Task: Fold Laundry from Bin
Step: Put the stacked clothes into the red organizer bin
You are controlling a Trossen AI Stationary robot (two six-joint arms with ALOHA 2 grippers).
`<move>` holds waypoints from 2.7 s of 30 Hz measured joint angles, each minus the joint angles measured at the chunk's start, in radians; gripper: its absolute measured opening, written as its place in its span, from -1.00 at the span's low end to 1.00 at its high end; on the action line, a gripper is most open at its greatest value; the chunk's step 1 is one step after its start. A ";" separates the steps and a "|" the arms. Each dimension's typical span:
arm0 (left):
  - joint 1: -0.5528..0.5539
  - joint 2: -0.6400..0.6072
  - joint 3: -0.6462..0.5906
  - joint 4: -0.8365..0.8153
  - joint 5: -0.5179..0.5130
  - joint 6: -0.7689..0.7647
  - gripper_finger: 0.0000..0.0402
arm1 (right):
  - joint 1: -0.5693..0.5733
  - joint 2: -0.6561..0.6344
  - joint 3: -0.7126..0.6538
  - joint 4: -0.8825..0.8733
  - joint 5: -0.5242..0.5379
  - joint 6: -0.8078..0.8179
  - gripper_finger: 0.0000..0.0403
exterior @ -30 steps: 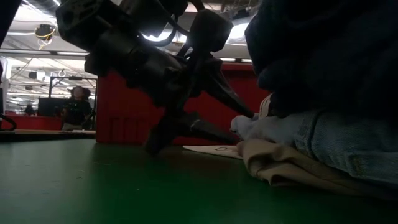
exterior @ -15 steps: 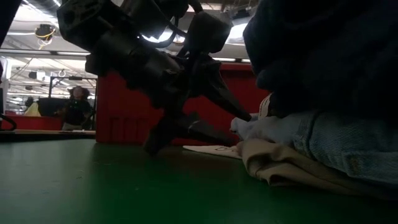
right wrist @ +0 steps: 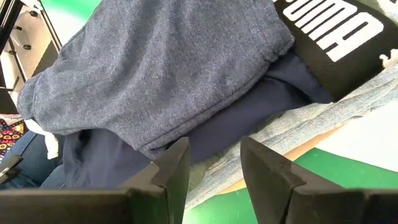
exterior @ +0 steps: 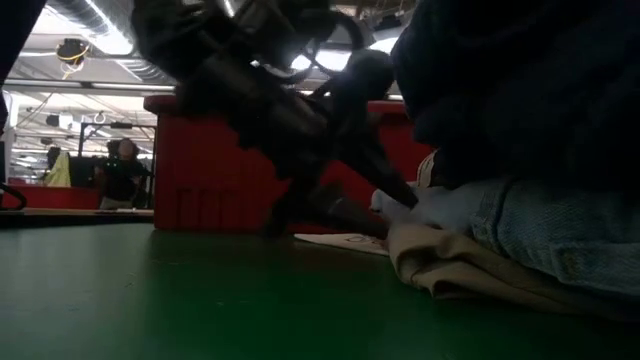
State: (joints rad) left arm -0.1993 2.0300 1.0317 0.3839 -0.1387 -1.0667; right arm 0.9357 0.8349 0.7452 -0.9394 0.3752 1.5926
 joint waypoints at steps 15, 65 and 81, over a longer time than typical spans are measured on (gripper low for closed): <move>0.016 -0.006 0.134 -0.349 0.097 0.026 -0.13 | 0.000 0.000 0.000 0.026 0.000 -0.001 -0.29; 0.045 -0.018 0.140 -0.517 0.245 0.029 -0.99 | 0.000 0.001 0.000 0.065 0.038 0.158 -0.29; 0.024 -0.067 0.136 -0.635 0.201 0.059 -1.00 | 0.000 0.175 -0.001 0.102 0.016 0.266 -0.29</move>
State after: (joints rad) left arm -0.1750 1.9629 1.1679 -0.2508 0.0626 -1.0073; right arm 0.9356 1.0104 0.7441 -0.8369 0.3913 1.8587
